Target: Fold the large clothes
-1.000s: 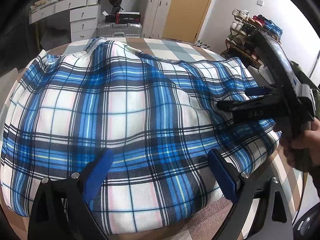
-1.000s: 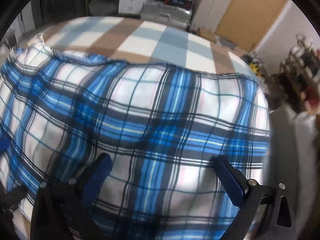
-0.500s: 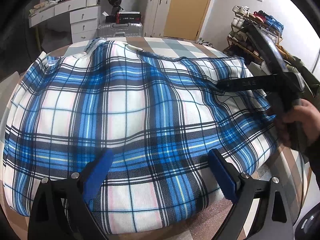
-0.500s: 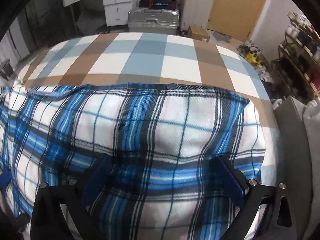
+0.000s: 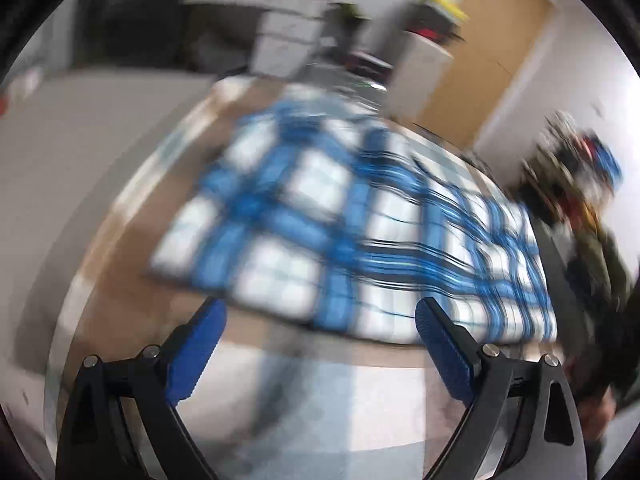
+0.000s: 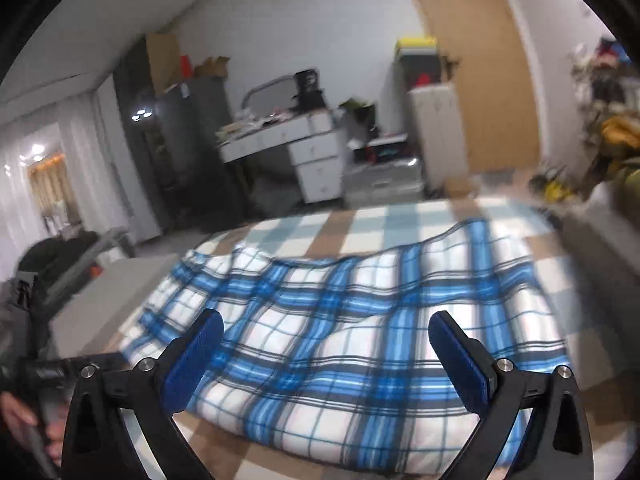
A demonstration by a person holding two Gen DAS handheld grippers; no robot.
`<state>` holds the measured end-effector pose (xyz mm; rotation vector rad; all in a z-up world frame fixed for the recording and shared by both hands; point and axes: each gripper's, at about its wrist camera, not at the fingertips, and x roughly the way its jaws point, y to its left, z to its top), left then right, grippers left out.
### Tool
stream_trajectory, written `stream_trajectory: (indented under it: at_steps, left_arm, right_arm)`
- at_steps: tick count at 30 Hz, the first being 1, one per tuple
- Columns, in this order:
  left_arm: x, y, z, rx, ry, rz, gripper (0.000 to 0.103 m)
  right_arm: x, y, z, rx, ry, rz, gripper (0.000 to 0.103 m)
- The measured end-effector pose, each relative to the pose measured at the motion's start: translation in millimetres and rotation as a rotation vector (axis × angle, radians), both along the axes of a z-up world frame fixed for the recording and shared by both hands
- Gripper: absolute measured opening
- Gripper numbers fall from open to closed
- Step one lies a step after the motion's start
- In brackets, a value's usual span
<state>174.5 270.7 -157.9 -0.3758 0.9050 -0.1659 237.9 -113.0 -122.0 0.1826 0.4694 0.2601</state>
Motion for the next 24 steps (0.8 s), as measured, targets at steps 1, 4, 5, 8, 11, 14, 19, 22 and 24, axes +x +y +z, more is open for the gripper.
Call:
stream_trajectory:
  at_steps: [1, 4, 5, 8, 11, 14, 19, 22, 24]
  left_arm:
    - [1.5, 7.4, -2.2, -0.037, 0.014, 0.015, 0.093]
    - [9.8, 28.8, -14.7, -0.192, 0.076, 0.057, 0.093]
    - [13.7, 36.3, -20.6, -0.263, 0.092, 0.079, 0.093]
    - [24.1, 39.9, -28.4, -0.367, 0.127, 0.103, 0.092]
    - [34.8, 44.0, -26.8, -0.412, 0.128, 0.154, 0.092]
    - [45.7, 47.6, -27.6, -0.466, 0.135, 0.221, 0.092]
    - [62.2, 37.3, -20.8, -0.360, 0.125, 0.304, 0.090]
    - [73.3, 23.3, -24.4, -0.232, 0.122, 0.329, 0.043]
    - [80.1, 11.6, -24.6, -0.144, 0.081, 0.324, 0.021]
  right_arm:
    - [0.3, 4.0, 1.0, -0.012, 0.010, -0.006, 0.103]
    - [-5.0, 12.0, 3.0, -0.072, -0.016, -0.029, 0.103]
    - [-10.7, 13.5, 3.7, -0.090, -0.032, -0.041, 0.103]
    - [-19.4, 8.6, -3.7, -0.047, -0.062, -0.059, 0.103]
    - [-16.8, -8.6, -14.0, 0.075, -0.055, -0.072, 0.103]
    - [-15.4, -19.3, -22.5, 0.151, -0.036, -0.056, 0.103]
    - [-15.3, -25.6, -26.1, 0.304, 0.018, 0.097, 0.103]
    - [-15.0, -28.8, -27.2, 0.293, 0.036, 0.071, 0.103]
    - [-10.9, -34.9, -31.2, 0.328, 0.061, 0.071, 0.103]
